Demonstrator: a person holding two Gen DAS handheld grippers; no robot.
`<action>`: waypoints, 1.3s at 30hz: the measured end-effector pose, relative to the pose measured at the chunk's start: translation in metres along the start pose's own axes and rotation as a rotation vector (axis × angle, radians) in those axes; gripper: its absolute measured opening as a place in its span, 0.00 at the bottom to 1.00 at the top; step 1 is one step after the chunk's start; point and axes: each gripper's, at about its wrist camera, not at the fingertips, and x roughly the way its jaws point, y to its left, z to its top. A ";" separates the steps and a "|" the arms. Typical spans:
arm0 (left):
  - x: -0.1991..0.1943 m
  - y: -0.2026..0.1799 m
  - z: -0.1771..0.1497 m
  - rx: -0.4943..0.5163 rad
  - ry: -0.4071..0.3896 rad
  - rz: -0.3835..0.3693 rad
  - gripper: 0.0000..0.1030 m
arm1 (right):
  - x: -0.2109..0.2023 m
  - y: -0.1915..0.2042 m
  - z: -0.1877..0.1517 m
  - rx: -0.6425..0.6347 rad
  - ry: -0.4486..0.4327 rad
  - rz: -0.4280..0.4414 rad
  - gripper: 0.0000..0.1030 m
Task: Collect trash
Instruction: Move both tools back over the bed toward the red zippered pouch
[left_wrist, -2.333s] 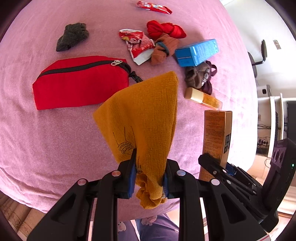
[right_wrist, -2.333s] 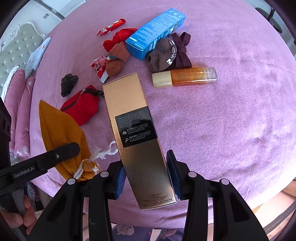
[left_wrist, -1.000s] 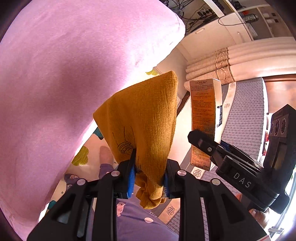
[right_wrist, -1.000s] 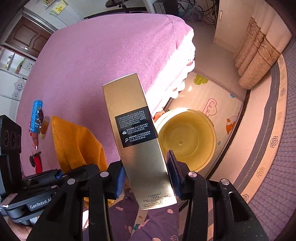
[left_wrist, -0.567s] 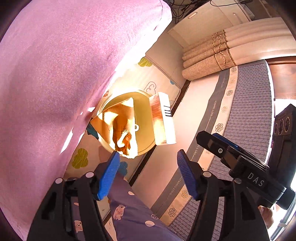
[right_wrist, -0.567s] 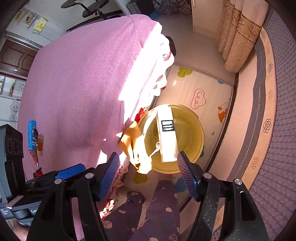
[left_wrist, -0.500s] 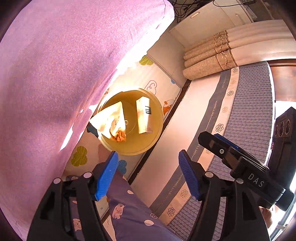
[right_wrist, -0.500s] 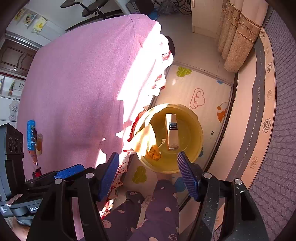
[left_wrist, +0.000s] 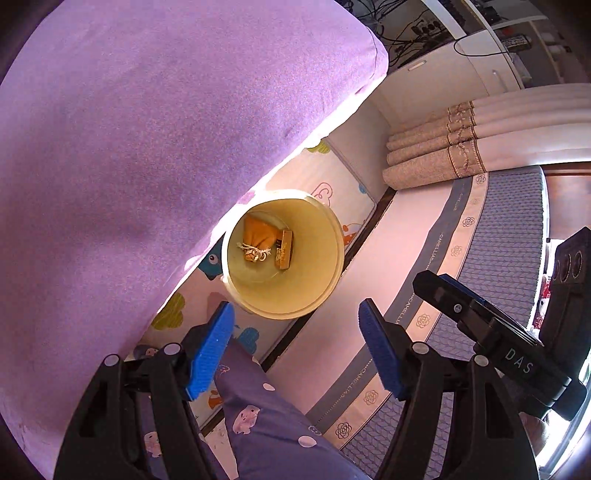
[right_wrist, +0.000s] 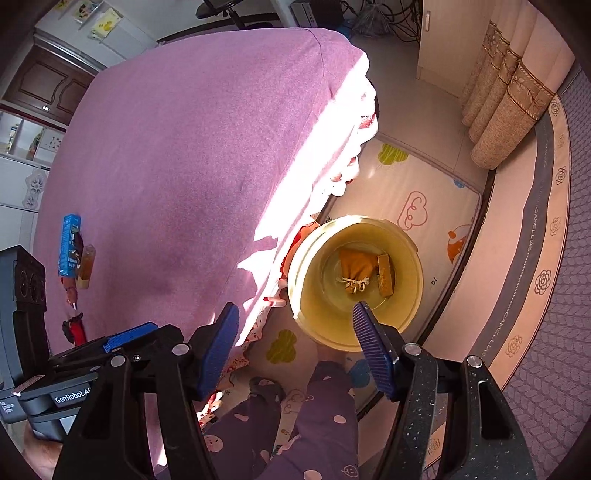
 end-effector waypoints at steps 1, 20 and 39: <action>-0.006 0.007 -0.001 -0.013 -0.012 0.000 0.68 | 0.001 0.008 0.001 -0.014 0.001 0.004 0.61; -0.124 0.217 -0.070 -0.298 -0.220 0.090 0.68 | 0.050 0.255 -0.028 -0.431 0.100 0.089 0.61; -0.193 0.411 -0.132 -0.319 -0.257 0.244 0.71 | 0.116 0.464 -0.107 -0.643 0.188 0.145 0.61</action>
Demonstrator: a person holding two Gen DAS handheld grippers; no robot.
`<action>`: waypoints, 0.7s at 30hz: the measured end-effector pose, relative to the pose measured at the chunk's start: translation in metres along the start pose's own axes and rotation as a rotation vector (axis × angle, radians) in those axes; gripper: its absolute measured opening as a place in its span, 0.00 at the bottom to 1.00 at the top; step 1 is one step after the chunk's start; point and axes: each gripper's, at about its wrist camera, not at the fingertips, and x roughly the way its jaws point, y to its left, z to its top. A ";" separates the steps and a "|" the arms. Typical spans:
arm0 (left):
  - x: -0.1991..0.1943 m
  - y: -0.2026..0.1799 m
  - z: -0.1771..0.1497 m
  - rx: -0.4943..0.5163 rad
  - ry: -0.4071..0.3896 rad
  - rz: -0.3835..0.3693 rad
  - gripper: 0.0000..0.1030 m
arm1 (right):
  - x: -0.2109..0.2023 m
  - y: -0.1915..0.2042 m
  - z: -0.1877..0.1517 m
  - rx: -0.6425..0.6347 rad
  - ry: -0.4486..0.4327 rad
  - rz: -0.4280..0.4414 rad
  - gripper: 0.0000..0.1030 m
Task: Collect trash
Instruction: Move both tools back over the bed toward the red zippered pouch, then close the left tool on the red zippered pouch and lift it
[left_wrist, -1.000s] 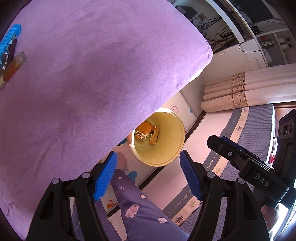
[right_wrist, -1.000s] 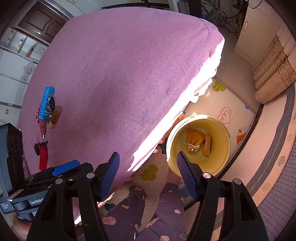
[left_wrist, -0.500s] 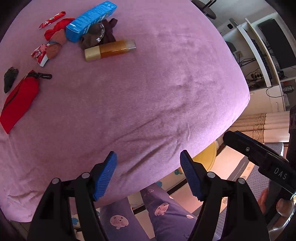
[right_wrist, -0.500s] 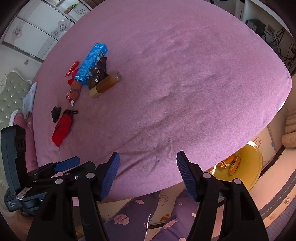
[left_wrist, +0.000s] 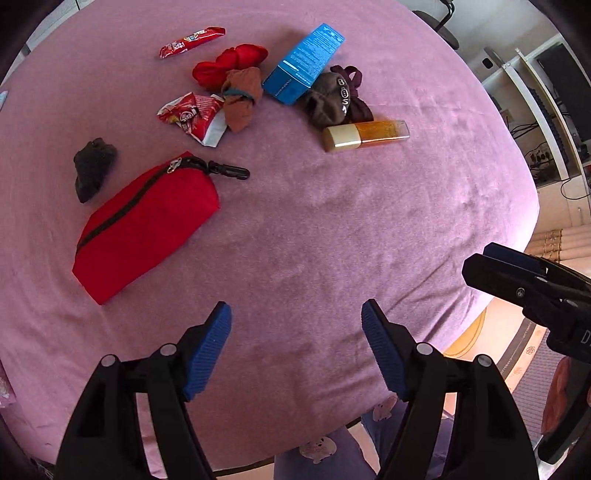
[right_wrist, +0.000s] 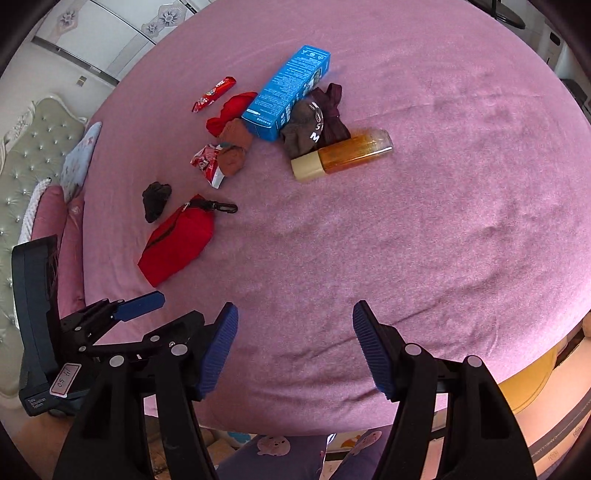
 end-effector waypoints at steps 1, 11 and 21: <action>0.000 0.007 0.001 0.005 0.001 0.006 0.71 | 0.004 0.006 0.001 -0.002 0.004 0.000 0.62; 0.010 0.054 0.014 0.037 0.025 0.041 0.72 | 0.035 0.042 0.015 0.006 0.041 0.005 0.64; 0.042 0.076 0.035 0.200 0.067 0.157 0.75 | 0.069 0.052 0.039 0.022 0.084 0.017 0.64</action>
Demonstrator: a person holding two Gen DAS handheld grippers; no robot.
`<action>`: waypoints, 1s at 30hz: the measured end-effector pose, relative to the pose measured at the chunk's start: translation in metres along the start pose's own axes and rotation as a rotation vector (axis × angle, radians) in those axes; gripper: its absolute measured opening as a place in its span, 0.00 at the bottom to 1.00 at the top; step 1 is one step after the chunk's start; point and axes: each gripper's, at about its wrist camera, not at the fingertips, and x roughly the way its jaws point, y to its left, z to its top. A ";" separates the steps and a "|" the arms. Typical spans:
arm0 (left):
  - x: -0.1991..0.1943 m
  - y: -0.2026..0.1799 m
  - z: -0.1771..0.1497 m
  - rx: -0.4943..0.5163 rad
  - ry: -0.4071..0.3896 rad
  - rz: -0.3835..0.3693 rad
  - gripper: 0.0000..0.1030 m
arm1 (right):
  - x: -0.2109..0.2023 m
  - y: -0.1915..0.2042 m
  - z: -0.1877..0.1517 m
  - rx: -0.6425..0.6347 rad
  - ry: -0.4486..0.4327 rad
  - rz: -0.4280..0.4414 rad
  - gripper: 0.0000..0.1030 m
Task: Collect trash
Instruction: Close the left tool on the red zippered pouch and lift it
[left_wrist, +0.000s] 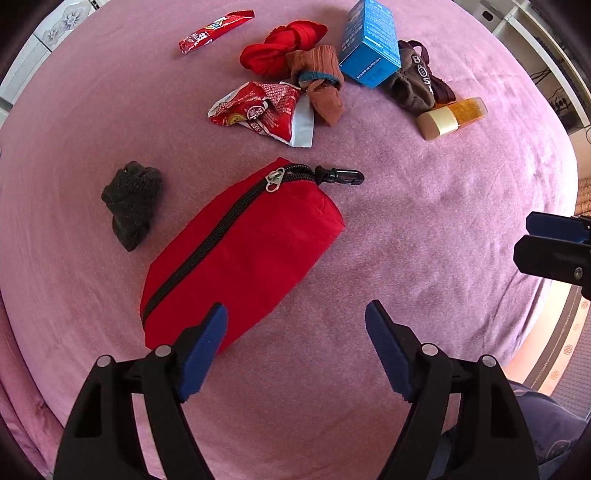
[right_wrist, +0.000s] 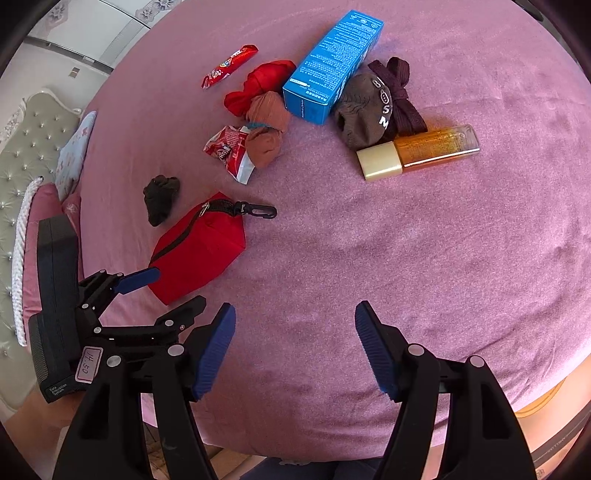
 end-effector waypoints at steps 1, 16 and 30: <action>0.004 0.001 0.002 0.024 0.006 0.016 0.76 | 0.004 0.000 0.003 0.005 0.005 0.002 0.64; 0.075 -0.003 0.029 0.396 0.101 0.181 0.92 | 0.047 -0.012 0.035 0.067 0.076 0.002 0.64; 0.084 0.062 0.074 0.259 0.151 -0.027 0.75 | 0.062 0.006 0.063 0.038 0.100 0.018 0.64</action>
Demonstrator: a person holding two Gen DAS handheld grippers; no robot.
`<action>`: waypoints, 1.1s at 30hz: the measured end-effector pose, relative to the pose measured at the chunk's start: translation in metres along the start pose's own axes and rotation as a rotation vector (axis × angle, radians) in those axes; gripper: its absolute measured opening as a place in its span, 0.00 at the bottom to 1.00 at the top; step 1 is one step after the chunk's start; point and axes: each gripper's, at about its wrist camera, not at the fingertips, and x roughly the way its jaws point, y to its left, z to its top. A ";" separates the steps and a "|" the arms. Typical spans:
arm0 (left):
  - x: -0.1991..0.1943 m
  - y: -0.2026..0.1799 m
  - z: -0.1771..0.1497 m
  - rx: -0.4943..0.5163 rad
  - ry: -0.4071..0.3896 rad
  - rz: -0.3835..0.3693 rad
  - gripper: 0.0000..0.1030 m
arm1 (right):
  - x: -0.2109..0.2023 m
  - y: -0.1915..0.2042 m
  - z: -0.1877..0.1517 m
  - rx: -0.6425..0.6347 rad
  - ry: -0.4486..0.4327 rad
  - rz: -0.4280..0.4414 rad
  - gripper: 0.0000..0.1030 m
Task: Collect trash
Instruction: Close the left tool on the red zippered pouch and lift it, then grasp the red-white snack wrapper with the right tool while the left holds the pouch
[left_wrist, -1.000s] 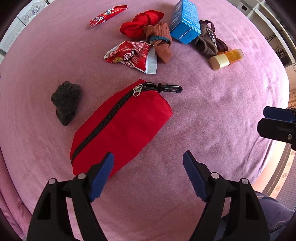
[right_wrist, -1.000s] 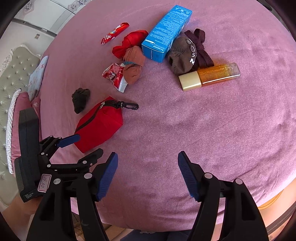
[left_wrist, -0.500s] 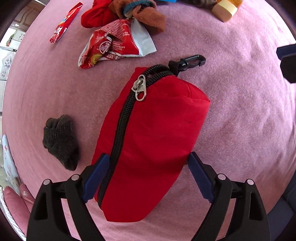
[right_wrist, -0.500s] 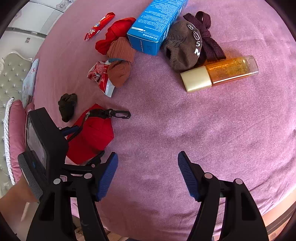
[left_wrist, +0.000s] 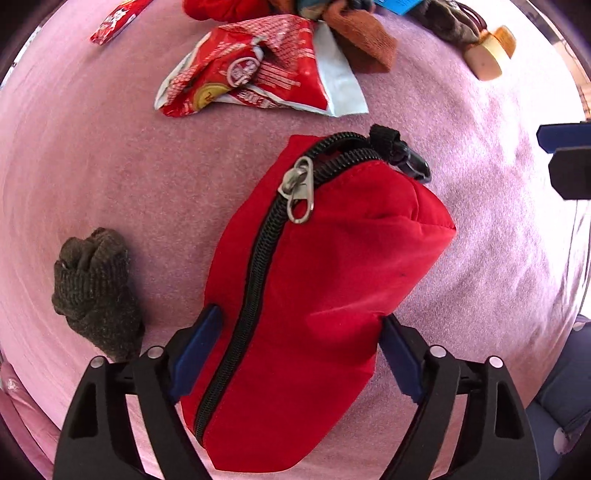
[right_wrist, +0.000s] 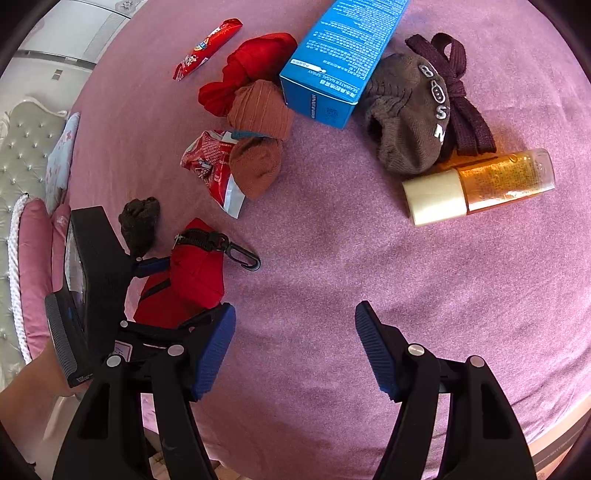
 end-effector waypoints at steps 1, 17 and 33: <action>-0.002 0.009 0.001 -0.023 -0.004 -0.011 0.67 | 0.001 0.003 0.002 -0.006 0.002 0.000 0.64; -0.046 0.138 -0.048 -0.612 -0.185 -0.344 0.09 | 0.011 0.081 0.045 -0.220 -0.015 0.030 0.64; -0.047 0.168 -0.088 -0.980 -0.316 -0.523 0.09 | 0.083 0.135 0.113 -0.430 0.007 -0.186 0.50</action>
